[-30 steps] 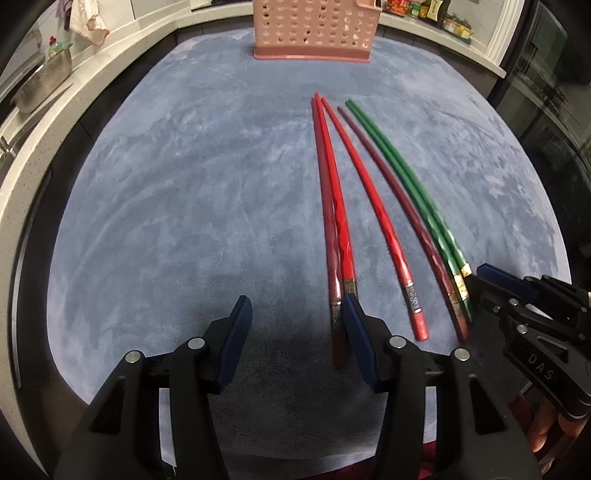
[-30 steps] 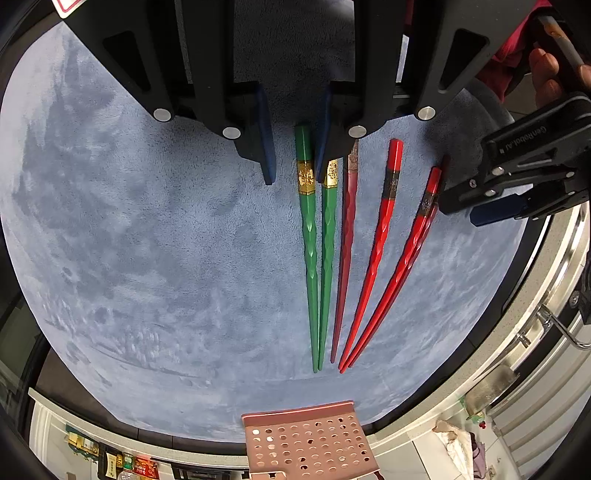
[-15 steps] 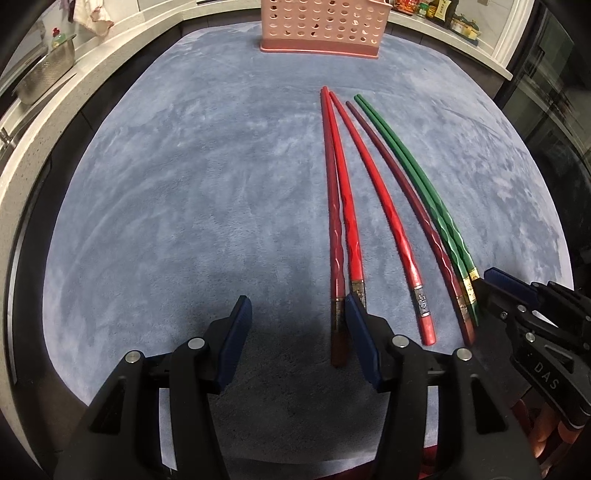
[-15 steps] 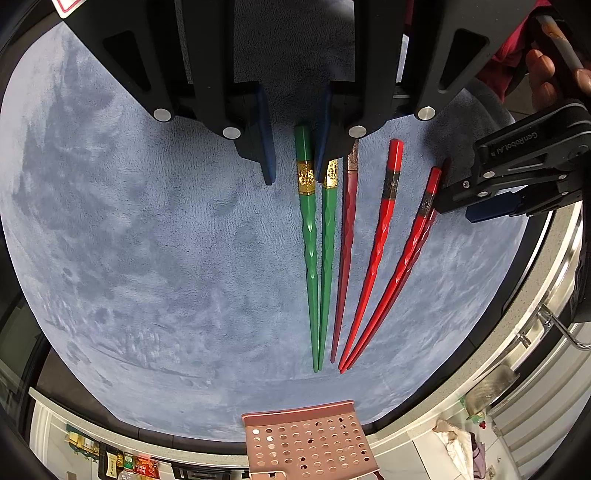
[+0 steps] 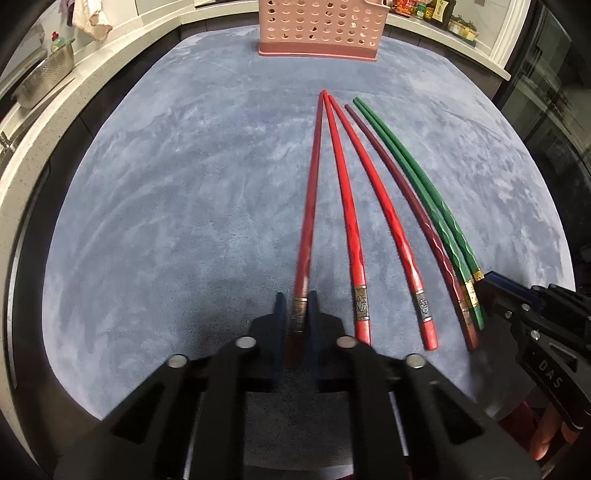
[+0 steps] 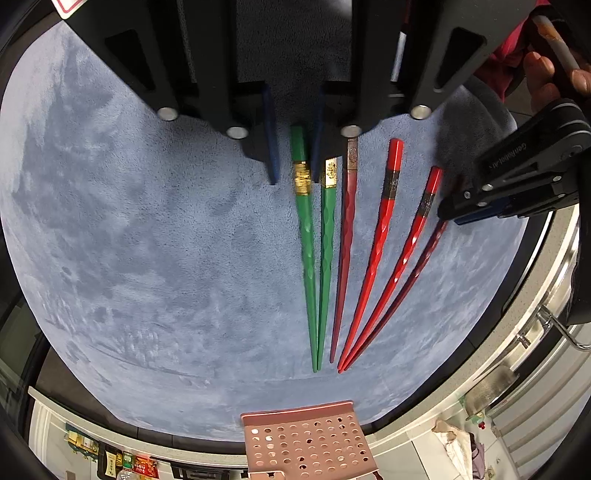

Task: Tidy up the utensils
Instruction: 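Grasp a dark red chopstick with the left tool while the right tool grasps a green chopstick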

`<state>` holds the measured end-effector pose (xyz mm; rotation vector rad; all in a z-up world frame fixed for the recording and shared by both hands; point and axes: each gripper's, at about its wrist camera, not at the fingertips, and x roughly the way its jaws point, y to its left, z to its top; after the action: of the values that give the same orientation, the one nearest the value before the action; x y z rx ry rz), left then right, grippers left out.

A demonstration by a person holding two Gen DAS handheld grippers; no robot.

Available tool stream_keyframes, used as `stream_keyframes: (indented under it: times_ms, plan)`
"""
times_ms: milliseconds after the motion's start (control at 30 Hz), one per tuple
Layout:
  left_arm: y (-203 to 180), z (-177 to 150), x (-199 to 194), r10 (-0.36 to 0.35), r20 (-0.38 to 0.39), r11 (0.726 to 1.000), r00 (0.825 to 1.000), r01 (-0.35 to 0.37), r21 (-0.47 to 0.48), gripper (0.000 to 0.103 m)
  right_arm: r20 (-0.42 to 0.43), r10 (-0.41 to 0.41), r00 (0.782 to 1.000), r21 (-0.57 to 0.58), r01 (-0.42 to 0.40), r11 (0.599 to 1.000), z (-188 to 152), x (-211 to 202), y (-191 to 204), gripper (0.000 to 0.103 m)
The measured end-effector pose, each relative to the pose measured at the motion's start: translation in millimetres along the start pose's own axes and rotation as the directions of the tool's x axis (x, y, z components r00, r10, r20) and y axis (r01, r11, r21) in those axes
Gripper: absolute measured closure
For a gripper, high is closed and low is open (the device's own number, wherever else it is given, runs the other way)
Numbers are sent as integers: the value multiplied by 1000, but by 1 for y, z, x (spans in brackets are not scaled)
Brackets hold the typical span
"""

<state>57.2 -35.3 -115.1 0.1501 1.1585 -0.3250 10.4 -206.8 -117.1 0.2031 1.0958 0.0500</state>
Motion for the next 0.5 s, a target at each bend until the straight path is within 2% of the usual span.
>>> stream_keyframes:
  times_ms: [233,500]
  plan:
    - [1,3,-14,-19,30,1000,999,19,-3,96,19,7,1000,7,-7,1000,3,-8,0,94]
    - [9,23,-53,-42,112,998,993,47,-37,96,115,26,993,18,-29,999,24,-45,-1,95]
